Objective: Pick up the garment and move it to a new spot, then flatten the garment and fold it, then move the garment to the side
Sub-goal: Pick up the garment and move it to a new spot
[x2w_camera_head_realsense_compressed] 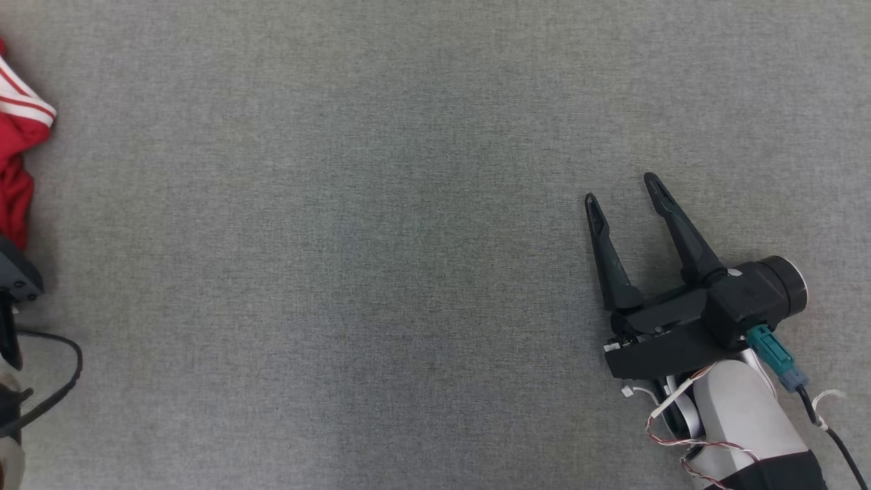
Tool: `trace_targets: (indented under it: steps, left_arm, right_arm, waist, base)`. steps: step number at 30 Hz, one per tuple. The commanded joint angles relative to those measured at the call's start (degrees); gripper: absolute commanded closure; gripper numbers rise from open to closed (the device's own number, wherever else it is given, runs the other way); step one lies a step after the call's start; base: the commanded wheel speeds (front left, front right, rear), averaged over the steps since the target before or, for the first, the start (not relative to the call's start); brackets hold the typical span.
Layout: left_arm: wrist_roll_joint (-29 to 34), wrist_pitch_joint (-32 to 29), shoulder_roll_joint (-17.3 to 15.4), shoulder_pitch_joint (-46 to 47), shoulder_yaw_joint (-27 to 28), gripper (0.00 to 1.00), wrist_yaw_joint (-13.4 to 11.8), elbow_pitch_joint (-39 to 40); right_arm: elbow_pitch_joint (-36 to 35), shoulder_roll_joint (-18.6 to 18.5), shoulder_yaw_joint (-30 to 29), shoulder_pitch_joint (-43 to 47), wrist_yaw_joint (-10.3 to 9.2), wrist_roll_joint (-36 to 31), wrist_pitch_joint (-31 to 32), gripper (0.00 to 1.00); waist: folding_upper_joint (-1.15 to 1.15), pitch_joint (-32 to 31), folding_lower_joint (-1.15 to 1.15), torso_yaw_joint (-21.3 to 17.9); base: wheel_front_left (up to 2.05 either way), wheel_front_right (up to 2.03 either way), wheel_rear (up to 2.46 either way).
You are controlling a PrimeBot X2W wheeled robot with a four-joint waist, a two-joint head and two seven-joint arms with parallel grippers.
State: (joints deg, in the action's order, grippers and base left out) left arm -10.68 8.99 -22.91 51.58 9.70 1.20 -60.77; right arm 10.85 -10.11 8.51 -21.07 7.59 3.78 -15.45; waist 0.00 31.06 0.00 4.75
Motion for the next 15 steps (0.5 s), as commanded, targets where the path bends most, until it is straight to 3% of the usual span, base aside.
trace_targets:
  steps: [1,9,15]
  left_arm:
    - [-0.6,0.0,0.2,-0.2,0.1,1.0,0.3,-1.2]
    - [-1.1,4.3,-2.3,1.9,-1.0,1.0,3.5,-4.2]
    - [-0.5,5.9,-1.6,4.0,-4.3,1.0,5.9,-2.9]
  right_arm:
    - [2.8,-0.5,-0.5,2.2,-0.2,0.1,0.6,0.0]
    - [3.4,2.0,-0.1,1.3,-0.19,1.0,0.5,0.0]
    - [4.3,3.9,0.0,1.3,-0.19,1.6,0.3,0.0]
  waist:
    - [0.0,-0.1,0.0,-0.4]
    - [0.0,-3.1,0.0,-1.8]
    - [0.0,-7.1,0.0,-2.9]
  base:
    - [0.0,0.0,0.0]
    - [0.0,0.0,0.0]
    - [0.0,0.0,0.0]
